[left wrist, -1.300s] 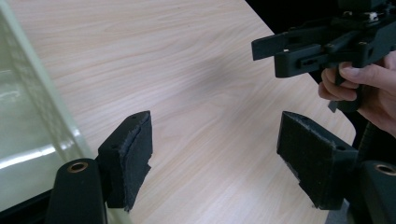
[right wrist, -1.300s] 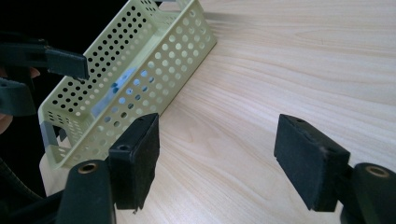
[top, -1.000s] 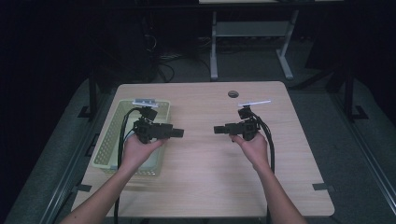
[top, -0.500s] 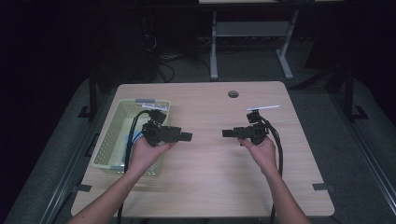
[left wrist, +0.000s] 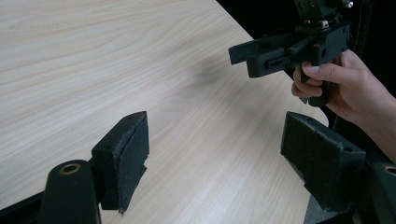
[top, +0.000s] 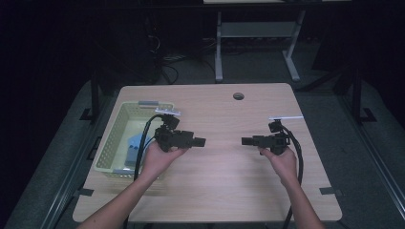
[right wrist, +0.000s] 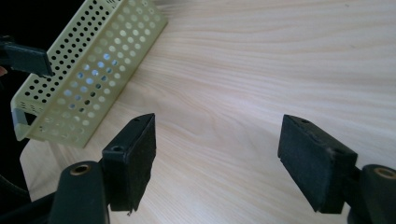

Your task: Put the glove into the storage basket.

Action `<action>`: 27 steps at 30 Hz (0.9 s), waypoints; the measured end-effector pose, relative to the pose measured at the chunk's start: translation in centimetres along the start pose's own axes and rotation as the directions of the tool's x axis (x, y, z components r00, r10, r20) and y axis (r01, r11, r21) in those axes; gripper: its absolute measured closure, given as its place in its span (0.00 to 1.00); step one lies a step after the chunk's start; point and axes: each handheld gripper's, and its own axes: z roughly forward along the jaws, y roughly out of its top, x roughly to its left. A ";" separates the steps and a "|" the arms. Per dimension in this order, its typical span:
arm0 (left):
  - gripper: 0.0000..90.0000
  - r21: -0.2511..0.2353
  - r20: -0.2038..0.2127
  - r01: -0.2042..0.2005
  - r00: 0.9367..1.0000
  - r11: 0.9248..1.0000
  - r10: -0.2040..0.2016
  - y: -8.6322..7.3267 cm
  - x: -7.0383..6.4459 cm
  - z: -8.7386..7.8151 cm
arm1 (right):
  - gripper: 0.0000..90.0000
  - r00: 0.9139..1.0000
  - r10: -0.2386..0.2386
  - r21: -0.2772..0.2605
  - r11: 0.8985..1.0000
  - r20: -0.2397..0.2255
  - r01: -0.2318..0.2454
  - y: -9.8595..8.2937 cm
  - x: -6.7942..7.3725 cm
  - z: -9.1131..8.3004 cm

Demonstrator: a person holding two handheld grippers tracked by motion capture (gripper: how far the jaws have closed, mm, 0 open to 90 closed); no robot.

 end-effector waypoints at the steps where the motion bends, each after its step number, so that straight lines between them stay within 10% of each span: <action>1: 0.26 0.001 0.001 -0.006 1.000 1.000 0.006 0.0 0.0 0.1 | 0.31 1.000 0.008 0.001 1.000 0.003 -0.008 -0.2 -0.2 -0.2; 27: 0.26 0.038 0.075 -0.036 0.997 0.999 0.033 -3.3 -2.2 4.7 | 0.30 0.999 0.022 -0.009 1.000 0.029 -0.022 -4.7 -2.9 -3.3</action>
